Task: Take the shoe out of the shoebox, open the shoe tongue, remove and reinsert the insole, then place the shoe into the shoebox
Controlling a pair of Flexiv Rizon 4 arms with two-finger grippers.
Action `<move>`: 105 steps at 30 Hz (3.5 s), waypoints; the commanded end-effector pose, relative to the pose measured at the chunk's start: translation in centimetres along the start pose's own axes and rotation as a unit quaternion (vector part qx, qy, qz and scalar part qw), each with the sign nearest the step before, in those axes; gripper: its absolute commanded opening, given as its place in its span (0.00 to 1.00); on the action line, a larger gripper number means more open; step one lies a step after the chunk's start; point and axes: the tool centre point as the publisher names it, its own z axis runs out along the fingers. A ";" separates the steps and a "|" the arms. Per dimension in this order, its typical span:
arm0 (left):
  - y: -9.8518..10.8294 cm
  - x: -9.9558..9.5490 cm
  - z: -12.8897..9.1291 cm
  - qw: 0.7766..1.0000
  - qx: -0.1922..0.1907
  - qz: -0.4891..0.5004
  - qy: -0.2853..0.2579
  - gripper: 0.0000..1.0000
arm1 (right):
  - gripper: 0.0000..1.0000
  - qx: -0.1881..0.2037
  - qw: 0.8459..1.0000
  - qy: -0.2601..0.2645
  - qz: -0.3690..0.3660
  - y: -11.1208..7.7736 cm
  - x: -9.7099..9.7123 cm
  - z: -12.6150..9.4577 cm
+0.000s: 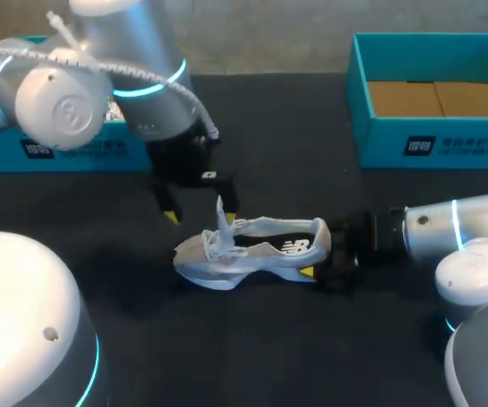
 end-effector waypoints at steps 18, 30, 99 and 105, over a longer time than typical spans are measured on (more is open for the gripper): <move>-0.7 2.8 -3.5 0.811 -0.081 0.575 -0.070 1.00 | 0.00 0.003 1.000 0.000 0.000 0.1 0.0 0.0; 0.0 3.4 -4.4 0.769 -0.071 0.634 -0.031 1.00 | 0.00 0.003 1.000 0.000 0.000 0.1 0.0 0.0; -7.4 10.6 10.7 0.773 -0.045 0.631 -0.042 0.00 | 0.00 0.003 1.000 0.000 0.000 0.1 0.0 0.0; -7.0 9.6 11.9 0.777 -0.060 0.625 -0.036 0.00 | 0.00 0.003 1.000 0.000 0.000 0.1 0.0 0.0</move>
